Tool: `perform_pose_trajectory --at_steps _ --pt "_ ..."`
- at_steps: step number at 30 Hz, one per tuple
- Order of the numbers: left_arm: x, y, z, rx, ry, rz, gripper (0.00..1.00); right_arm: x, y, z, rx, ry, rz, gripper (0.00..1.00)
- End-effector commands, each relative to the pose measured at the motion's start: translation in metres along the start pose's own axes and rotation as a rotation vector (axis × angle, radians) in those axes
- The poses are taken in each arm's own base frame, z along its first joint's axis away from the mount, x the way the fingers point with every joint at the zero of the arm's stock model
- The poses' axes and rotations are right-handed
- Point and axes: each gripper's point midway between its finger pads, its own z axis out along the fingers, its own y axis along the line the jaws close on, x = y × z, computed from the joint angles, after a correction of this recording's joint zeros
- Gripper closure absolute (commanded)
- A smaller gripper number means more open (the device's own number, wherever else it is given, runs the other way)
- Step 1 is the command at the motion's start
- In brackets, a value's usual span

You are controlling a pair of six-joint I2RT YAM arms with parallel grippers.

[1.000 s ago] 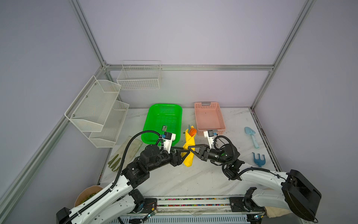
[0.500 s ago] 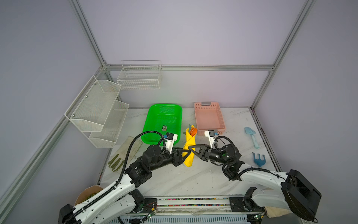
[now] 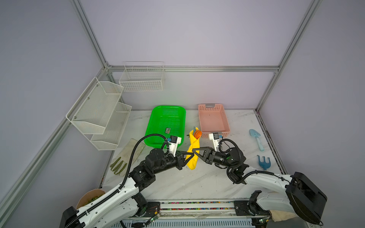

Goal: Place the utensils on the paper napkin and roll it up

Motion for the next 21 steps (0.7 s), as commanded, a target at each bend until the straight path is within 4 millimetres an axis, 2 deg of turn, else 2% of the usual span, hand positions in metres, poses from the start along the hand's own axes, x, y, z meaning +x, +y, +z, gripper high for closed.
perform_pose_trajectory --at_steps 1,4,8,11,15,21 --pt "0.005 0.003 -0.002 0.027 -0.017 0.018 0.92 -0.006 0.011 -0.002 -0.034 -0.024 -0.018 0.82" --pt "0.005 0.003 -0.004 0.036 -0.032 0.015 0.96 -0.006 0.013 -0.002 -0.039 -0.025 -0.023 0.77" --pt "0.002 0.001 -0.008 0.050 -0.053 0.011 0.98 -0.006 0.017 -0.003 -0.048 -0.020 -0.046 0.54" --pt "-0.002 -0.004 -0.014 0.071 -0.079 0.014 0.99 -0.004 0.016 -0.004 -0.049 -0.009 -0.066 0.43" --pt "-0.006 -0.017 -0.020 0.124 -0.094 0.024 0.99 -0.001 0.016 -0.007 -0.056 0.004 -0.095 0.36" --pt "-0.005 -0.031 -0.024 0.210 -0.089 0.009 0.99 -0.002 0.038 -0.004 -0.137 0.037 -0.158 0.27"
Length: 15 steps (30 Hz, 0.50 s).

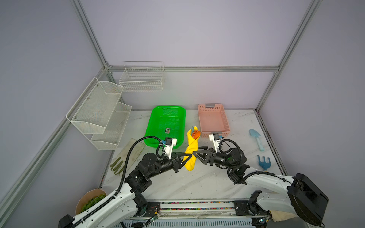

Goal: Place the utensils on the paper napkin and roll it up

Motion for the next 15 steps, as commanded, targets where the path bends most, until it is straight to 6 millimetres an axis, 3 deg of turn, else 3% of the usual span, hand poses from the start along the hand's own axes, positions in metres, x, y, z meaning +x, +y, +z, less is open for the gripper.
perform_pose_trajectory --at_steps 1,3,10,15 --pt "0.004 -0.010 -0.002 0.091 -0.007 -0.014 0.99 -0.008 0.031 0.000 -0.119 0.009 -0.084 0.26" --pt "0.003 -0.012 -0.001 0.112 -0.018 -0.023 0.99 -0.008 0.039 0.003 -0.155 0.024 -0.094 0.25" --pt "0.007 -0.023 0.009 0.190 0.032 -0.048 0.99 -0.006 0.036 0.012 -0.199 0.040 -0.064 0.26" --pt "0.010 -0.023 0.011 0.204 0.048 -0.058 0.99 -0.007 0.036 0.016 -0.227 0.038 -0.045 0.36"
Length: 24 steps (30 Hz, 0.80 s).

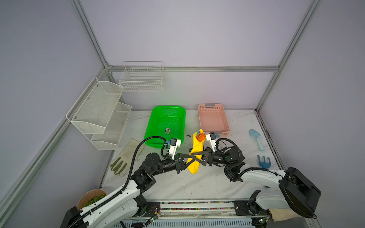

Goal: Place the utensils on the paper napkin and roll it up

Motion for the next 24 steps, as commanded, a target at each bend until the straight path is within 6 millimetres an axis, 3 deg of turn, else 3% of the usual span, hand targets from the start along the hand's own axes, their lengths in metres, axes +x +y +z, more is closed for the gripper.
perform_pose_trajectory --at_steps 1,4,11,14,15,17,22,24 --pt "-0.005 -0.017 -0.002 0.082 -0.018 0.024 0.99 -0.016 0.025 0.004 -0.099 -0.031 -0.049 0.42" --pt "-0.003 -0.017 -0.004 0.088 -0.016 0.018 0.99 -0.019 0.026 0.005 -0.098 -0.042 -0.052 0.62" --pt "0.003 -0.014 -0.008 0.093 -0.020 0.001 0.99 -0.027 0.031 0.009 -0.112 -0.056 -0.062 0.81" --pt "0.003 -0.015 -0.010 0.098 -0.026 -0.001 1.00 -0.029 0.031 0.009 -0.112 -0.063 -0.063 0.99" --pt "0.002 -0.016 -0.010 0.098 -0.029 0.000 1.00 -0.030 0.032 0.009 -0.113 -0.065 -0.066 1.00" --pt "0.003 -0.015 -0.011 0.098 -0.032 -0.001 1.00 -0.032 0.034 0.009 -0.114 -0.070 -0.068 0.99" --pt "0.004 -0.014 -0.012 0.102 -0.036 -0.010 1.00 -0.033 0.036 0.009 -0.119 -0.074 -0.072 0.61" --pt "0.003 -0.015 -0.012 0.105 -0.039 -0.012 1.00 -0.035 0.036 0.009 -0.116 -0.082 -0.075 0.58"
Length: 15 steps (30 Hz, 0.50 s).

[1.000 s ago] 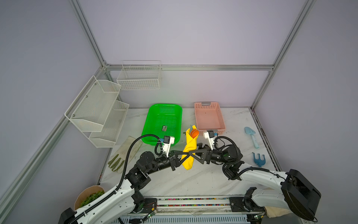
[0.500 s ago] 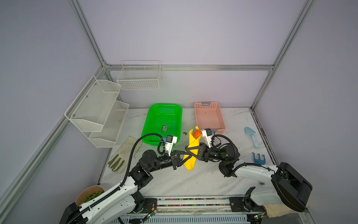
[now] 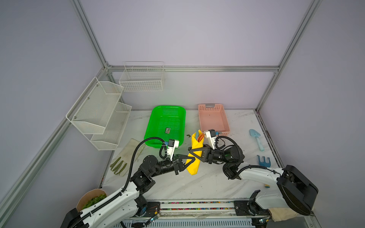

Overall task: Place the utensils on the paper napkin and roll it up
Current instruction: 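Pinch the twisted napkin middle with the left gripper while the right holds the top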

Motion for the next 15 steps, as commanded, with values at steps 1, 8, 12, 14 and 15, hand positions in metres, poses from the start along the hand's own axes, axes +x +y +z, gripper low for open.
perform_pose_trajectory --at_steps 1,8,12,14,15 --pt "0.004 -0.006 -0.004 0.046 -0.004 0.003 1.00 -0.018 0.017 0.003 -0.049 -0.048 -0.067 0.57" --pt "0.004 -0.007 -0.007 0.049 -0.011 0.005 1.00 -0.026 0.016 0.005 -0.048 -0.064 -0.076 0.77" --pt "0.005 -0.007 -0.007 0.049 -0.015 0.003 1.00 -0.029 0.020 0.007 -0.059 -0.064 -0.083 0.93" --pt "0.005 -0.007 -0.007 0.052 -0.015 0.004 1.00 -0.025 0.011 0.008 -0.046 -0.054 -0.069 0.98" --pt "0.004 -0.008 -0.007 0.052 -0.016 0.005 1.00 -0.025 0.012 0.008 -0.047 -0.054 -0.069 0.98"
